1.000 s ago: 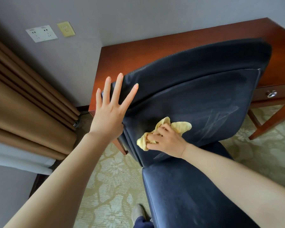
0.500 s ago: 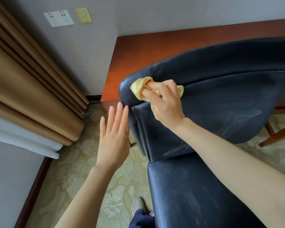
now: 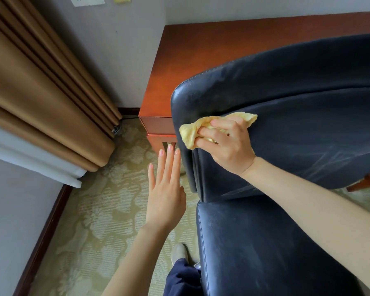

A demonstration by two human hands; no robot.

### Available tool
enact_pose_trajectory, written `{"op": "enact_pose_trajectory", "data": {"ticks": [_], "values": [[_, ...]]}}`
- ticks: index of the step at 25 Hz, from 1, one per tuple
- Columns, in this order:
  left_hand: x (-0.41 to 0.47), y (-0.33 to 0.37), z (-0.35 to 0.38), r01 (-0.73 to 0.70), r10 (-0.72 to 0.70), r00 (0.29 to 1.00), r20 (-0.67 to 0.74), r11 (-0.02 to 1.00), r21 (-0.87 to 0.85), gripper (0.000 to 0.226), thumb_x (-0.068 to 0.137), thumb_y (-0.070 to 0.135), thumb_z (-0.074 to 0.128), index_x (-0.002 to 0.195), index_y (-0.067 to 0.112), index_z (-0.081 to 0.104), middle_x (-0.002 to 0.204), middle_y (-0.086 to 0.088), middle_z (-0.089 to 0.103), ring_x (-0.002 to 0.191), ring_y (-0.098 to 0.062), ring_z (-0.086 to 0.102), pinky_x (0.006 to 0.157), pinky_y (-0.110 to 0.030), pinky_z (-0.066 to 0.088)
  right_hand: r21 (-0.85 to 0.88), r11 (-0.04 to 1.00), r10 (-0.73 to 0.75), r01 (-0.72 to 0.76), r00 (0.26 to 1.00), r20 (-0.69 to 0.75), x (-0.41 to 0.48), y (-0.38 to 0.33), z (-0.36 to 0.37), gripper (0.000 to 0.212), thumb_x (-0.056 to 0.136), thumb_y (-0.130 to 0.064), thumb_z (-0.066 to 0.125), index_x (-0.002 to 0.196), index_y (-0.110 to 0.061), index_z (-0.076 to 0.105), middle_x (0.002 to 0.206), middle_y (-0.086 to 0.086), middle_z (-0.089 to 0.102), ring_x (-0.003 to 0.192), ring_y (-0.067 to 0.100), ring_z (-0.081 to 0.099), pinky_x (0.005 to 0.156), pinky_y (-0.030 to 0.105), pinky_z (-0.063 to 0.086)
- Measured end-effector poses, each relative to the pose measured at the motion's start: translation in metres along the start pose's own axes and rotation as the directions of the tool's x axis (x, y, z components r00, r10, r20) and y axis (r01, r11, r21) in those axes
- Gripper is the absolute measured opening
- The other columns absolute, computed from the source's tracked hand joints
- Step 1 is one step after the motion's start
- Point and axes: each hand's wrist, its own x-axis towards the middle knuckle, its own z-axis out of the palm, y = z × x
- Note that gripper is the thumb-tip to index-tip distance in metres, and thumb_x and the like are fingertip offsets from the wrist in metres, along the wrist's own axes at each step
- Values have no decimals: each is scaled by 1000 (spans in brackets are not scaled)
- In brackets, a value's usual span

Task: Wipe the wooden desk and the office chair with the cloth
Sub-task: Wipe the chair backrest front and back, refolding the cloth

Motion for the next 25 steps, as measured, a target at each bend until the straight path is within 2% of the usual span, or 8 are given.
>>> {"op": "enact_pose_trajectory", "data": {"ticks": [5, 9, 12, 17, 19, 20, 22, 25], "values": [[-4, 4, 7, 2, -2, 1000, 8, 1000, -28, 97, 81, -4, 50, 144, 23, -18, 152, 7, -25, 141, -14, -26, 115, -36, -16, -1, 994, -106, 106, 993, 54, -6, 5, 0, 17, 73, -12, 81, 80, -25, 73, 87, -12, 70, 91, 17, 49, 79, 30, 39], [-12, 8, 5, 7, -6, 1000, 22, 1000, -17, 95, 82, -2, 50, 146, 22, -15, 153, 7, -23, 141, -12, -27, 114, -34, -19, 113, 979, -184, 168, 972, 149, -38, -1, -15, 22, 77, 0, 68, 79, -22, 72, 81, -10, 70, 86, 18, 47, 80, 30, 38], [-20, 10, -3, 10, -10, 1000, 28, 1000, 12, 93, 84, 1, 50, 146, 23, -17, 154, 7, -23, 140, -12, -29, 112, -32, -21, 139, 989, -93, 55, 953, 288, -68, -19, -31, 30, 84, 4, 58, 74, -19, 75, 78, -9, 70, 79, 17, 44, 77, 29, 39], [-50, 31, -15, 30, -33, 998, 60, 998, 51, 91, 91, 9, 46, 139, 29, -28, 150, 10, -31, 136, -10, -35, 109, -30, -26, 203, 968, 34, -147, 881, 473, -65, -32, -50, 30, 70, 16, 65, 79, -11, 75, 73, 1, 66, 71, 20, 44, 64, 32, 46], [-67, 45, -18, 26, -29, 997, 73, 999, 45, 90, 94, 13, 46, 138, 32, -30, 150, 12, -32, 134, -9, -38, 106, -26, -29, 212, 930, 117, -300, 788, 604, -59, -36, -68, 35, 67, 17, 66, 86, -11, 75, 78, 4, 64, 72, 26, 52, 64, 32, 46], [-78, 57, -20, 30, -31, 997, 66, 999, 18, 88, 94, 15, 46, 139, 34, -28, 152, 12, -29, 134, -9, -38, 105, -25, -30, 171, 881, 218, -440, 701, 678, -56, -38, -83, 37, 72, 14, 63, 94, -13, 74, 85, 4, 63, 80, 26, 52, 69, 33, 45], [-94, 75, -20, 70, -66, 997, 43, 993, -95, 82, 95, 19, 47, 145, 36, -16, 157, 12, -13, 139, -9, -28, 109, -24, -24, 64, 645, 475, -762, 465, 747, -54, -42, -104, 38, 84, 7, 52, 105, -17, 70, 98, -2, 58, 94, 18, 44, 80, 29, 40], [-123, 110, -23, 155, -163, 987, 5, 925, -346, 67, 94, 20, 52, 149, 30, 16, 153, 11, 24, 144, -12, 12, 117, -30, 8, 8, 279, 723, -960, 216, 656, -47, -41, -150, 24, 91, -8, 51, 106, -17, 68, 96, -7, 56, 95, 17, 50, 76, 23, 35]]}}
